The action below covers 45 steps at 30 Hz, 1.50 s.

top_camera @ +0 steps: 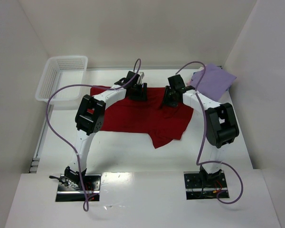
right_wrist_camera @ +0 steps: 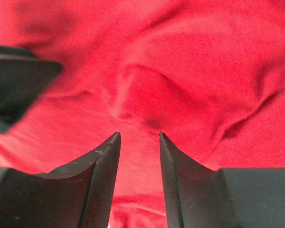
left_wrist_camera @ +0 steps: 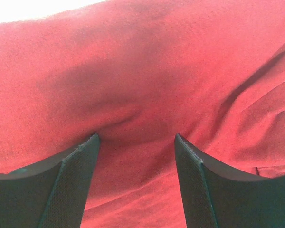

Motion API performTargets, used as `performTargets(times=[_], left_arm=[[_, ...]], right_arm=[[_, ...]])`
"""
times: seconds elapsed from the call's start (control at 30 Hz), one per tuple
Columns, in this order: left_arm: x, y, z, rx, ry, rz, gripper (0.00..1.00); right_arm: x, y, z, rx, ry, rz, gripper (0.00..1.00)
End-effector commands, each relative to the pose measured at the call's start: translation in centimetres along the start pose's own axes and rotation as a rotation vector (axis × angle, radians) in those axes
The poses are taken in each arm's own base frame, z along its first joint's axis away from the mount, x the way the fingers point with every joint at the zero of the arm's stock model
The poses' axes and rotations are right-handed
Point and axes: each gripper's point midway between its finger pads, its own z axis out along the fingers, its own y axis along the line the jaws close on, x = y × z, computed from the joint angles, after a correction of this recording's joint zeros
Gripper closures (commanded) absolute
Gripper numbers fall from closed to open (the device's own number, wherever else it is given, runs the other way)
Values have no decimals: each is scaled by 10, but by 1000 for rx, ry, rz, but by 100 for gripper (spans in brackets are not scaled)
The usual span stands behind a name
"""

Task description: Fold and stack the t-shirts

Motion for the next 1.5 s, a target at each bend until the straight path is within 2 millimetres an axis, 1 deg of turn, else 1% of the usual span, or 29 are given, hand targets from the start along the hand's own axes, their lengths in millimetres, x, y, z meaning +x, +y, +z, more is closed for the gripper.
performTargets(times=[0.0, 0.07, 0.1, 0.13, 0.2, 0.23, 0.3, 0.37, 0.43, 0.47, 0.5, 0.53, 0.57, 0.63, 0.67, 0.73, 0.77, 0.8, 0.83, 0.87, 0.93, 1.0, 1.07, 1.1, 1.17, 1.23, 1.27, 1.37, 1.47], left_arm=[[53, 27, 24, -66, 141, -33, 27], [54, 25, 24, -57, 145, -34, 27], [54, 25, 24, -57, 145, -34, 27], [54, 25, 24, -57, 145, -34, 27], [54, 25, 24, -57, 145, -34, 27], [54, 25, 24, -57, 145, -34, 27], [54, 24, 24, -49, 148, -34, 27], [54, 24, 24, -49, 148, -34, 27], [54, 24, 24, -49, 148, -34, 27], [54, 24, 24, -49, 148, -34, 27], [58, 25, 24, -52, 156, -36, 27], [58, 25, 24, -52, 156, -36, 27], [56, 25, 25, -49, 148, -34, 27], [56, 25, 25, -49, 148, -34, 27], [56, 25, 25, -49, 148, -34, 27], [56, 25, 25, -49, 148, -34, 27], [56, 25, 25, -49, 148, -34, 27], [56, 25, 25, -49, 148, -34, 27], [56, 25, 25, -49, 148, -34, 27], [56, 25, 25, -49, 148, -34, 27], [56, 25, 25, -49, 148, -34, 27], [56, 25, 25, -49, 148, -34, 27], [58, 25, 24, -52, 156, -36, 27], [58, 25, 24, -52, 156, -36, 27], [58, 25, 24, -52, 156, -36, 27], [56, 26, 23, -61, 153, -35, 27], [56, 26, 23, -61, 153, -35, 27], [56, 26, 23, -61, 153, -35, 27], [56, 26, 23, -61, 153, -35, 27]], right_arm=[[23, -11, -9, 36, 30, -39, 55], [35, -15, -8, 43, 51, -56, 55], [32, -15, -8, 45, 38, -57, 55], [39, -15, -7, 55, 47, -67, 55], [41, -15, -2, 66, 44, -77, 55], [47, -20, 5, 88, 62, -78, 52], [49, -19, 11, 98, 68, -89, 49], [48, -20, 18, 116, 75, -90, 49], [46, -21, 21, 127, 72, -91, 59], [46, -21, 21, 127, 72, -91, 65], [44, -25, 22, 147, 59, -93, 77], [40, -27, 24, 165, 46, -94, 82], [43, -29, 23, 172, 57, -95, 86], [43, -32, 22, 188, 59, -106, 99], [42, -34, 22, 201, 51, -107, 100], [38, -37, 16, 219, 46, -120, 100], [31, -32, 12, 208, 28, -117, 100], [28, -36, 7, 231, 16, -130, 100], [24, -33, 1, 225, 7, -128, 100], [16, -32, -10, 227, -12, -141, 100], [10, -29, -22, 219, -25, -151, 100], [-3, -20, -45, 192, -71, -143, 100], [-6, -21, -58, 183, -73, -135, 100], [-4, -25, -64, 195, -74, -136, 100], [7, -34, -64, 219, -51, -140, 100], [10, -48, -65, 248, -41, -127, 100], [19, -59, -61, 271, -16, -112, 100], [20, -69, -66, 308, -28, -85, 100], [15, -89, -70, 360, -42, -46, 100]])
